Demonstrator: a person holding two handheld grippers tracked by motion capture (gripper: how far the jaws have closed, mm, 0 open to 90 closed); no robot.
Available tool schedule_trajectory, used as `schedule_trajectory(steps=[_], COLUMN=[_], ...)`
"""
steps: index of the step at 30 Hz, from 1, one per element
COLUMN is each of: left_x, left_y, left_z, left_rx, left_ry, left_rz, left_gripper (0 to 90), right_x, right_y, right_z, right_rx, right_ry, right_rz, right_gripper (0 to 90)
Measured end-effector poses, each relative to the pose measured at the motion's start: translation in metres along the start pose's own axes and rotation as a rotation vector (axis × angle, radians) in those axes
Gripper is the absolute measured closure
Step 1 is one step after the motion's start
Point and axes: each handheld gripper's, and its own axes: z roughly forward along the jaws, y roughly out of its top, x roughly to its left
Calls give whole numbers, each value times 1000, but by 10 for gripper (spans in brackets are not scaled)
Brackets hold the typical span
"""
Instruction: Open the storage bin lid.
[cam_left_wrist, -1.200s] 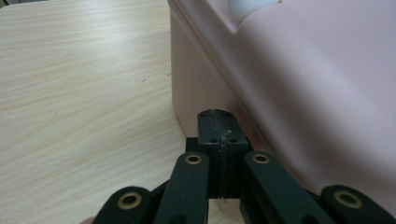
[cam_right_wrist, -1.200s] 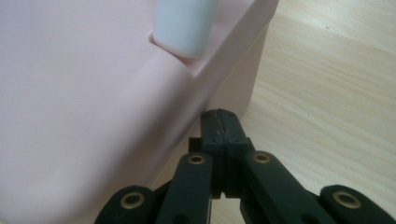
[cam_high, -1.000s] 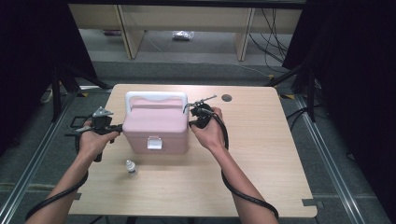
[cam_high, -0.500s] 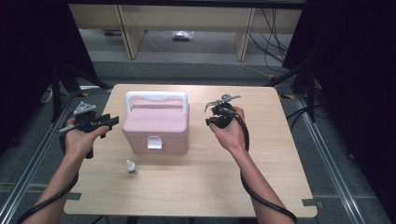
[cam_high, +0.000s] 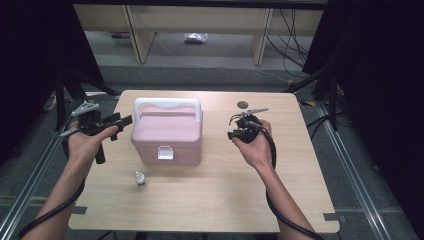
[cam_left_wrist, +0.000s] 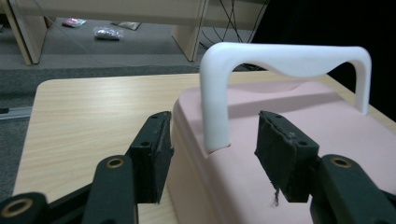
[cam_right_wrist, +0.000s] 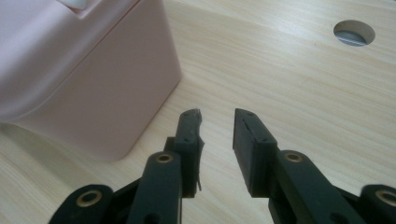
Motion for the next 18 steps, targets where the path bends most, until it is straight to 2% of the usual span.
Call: schedule_trajectory(steps=[1,2,3,5,6,7,9,10,13,15,16,18], left_x=[-1,-2,-2,-4,-4,-5,-6,-6,-5,-5,-4,-3], left_y=[1,1,2,4,4,4,5,5,5,6,7,9], left_z=[2,4,6,10,11,13,18,20,27,32,35,40], left_rx=[4,9,12,18,21,25,40,46,56,63,66,64], left_ry=[-3,-1,0,-1,3,3,3,2,2,7,10,14], left_rz=[0,-2,1,-2,-1,-4,-3,-2,-12,-20,-18,-26], left_gripper=[441,440,440,440,440,440,441,441,442,447,454,457], right_x=[1,0,4,5,4,2,4,4,6,10,12,13], right_y=[0,0,0,-1,-1,-1,-2,-2,-3,-4,-4,-3], right_z=[0,-1,-1,-2,-2,-1,-1,0,0,-1,0,0], right_rx=[2,-4,1,7,2,-20,-4,-19,-22,-12,-27,-23], right_ry=[13,17,28,34,41,36,43,49,57,54,48,57], right_rz=[0,-19,15,29,12,-28,4,-25,-26,12,-11,-17], right_gripper=[719,716,710,709,708,708,706,705,703,702,701,700])
